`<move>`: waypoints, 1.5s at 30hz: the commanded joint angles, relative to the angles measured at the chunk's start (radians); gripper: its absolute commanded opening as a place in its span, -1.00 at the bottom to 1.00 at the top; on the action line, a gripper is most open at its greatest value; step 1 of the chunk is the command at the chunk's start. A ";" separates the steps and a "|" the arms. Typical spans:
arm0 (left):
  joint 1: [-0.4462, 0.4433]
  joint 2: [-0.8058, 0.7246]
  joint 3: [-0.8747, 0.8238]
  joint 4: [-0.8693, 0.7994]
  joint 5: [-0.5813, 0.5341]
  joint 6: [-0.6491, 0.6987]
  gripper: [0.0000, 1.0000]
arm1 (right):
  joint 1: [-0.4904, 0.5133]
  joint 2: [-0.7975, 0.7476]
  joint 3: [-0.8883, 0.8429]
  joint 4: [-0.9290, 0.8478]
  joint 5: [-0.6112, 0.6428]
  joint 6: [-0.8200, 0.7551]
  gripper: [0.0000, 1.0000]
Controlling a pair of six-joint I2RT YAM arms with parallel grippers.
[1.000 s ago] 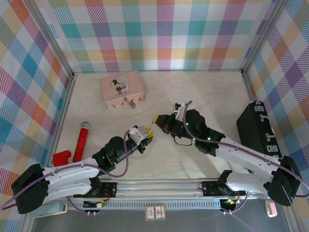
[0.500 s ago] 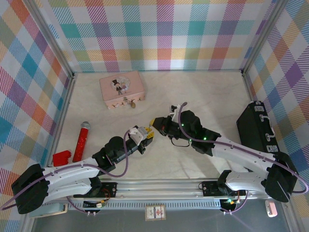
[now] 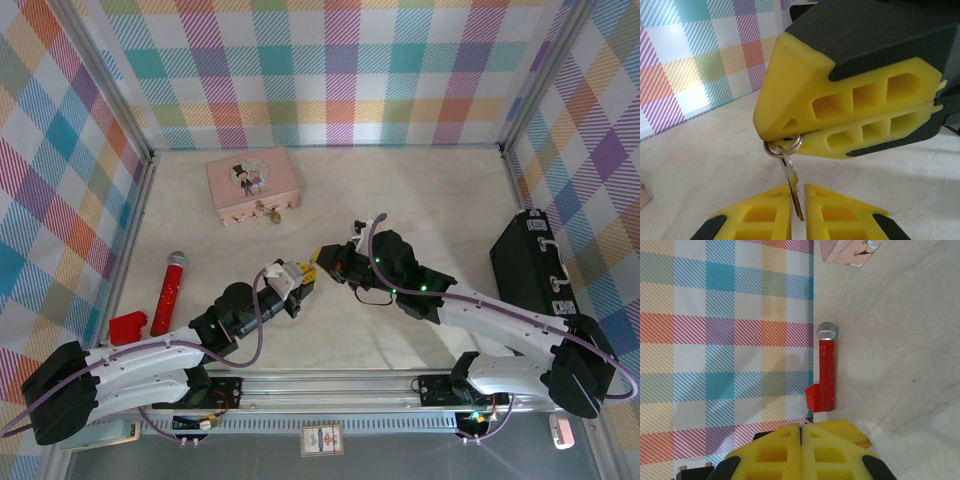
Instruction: Unlock the padlock with the key
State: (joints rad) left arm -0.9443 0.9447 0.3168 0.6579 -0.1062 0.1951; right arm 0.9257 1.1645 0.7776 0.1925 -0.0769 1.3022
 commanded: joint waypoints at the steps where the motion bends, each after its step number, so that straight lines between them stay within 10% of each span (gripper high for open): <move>1: 0.015 -0.022 0.019 0.024 -0.009 -0.013 -0.80 | 0.009 -0.006 -0.016 0.023 -0.001 0.011 -1.00; 12: 0.025 -0.052 0.057 -0.118 -0.018 0.038 -1.00 | 0.010 -0.048 -0.013 -0.041 0.032 -0.035 -1.00; 17: 0.029 -0.030 0.147 -0.330 -0.060 0.125 -1.00 | 0.000 -0.085 0.044 -0.212 0.050 -0.132 -0.39; 26: 0.029 0.216 0.351 -0.624 -0.083 0.494 -1.00 | -0.217 -0.248 -0.041 -0.462 -0.037 -0.144 -0.24; 35: 0.028 0.362 0.432 -0.534 -0.009 0.864 -1.00 | -0.261 -0.364 -0.210 -0.405 -0.106 0.037 -0.18; 45: 0.065 0.403 0.451 -0.422 0.185 0.989 -1.00 | -0.250 -0.270 -0.212 -0.252 -0.217 0.188 -0.21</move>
State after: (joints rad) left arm -0.8928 1.3258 0.7494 0.1825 0.0010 1.1179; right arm 0.6682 0.8875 0.5369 -0.1375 -0.2531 1.4258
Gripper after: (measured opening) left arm 0.047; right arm 0.395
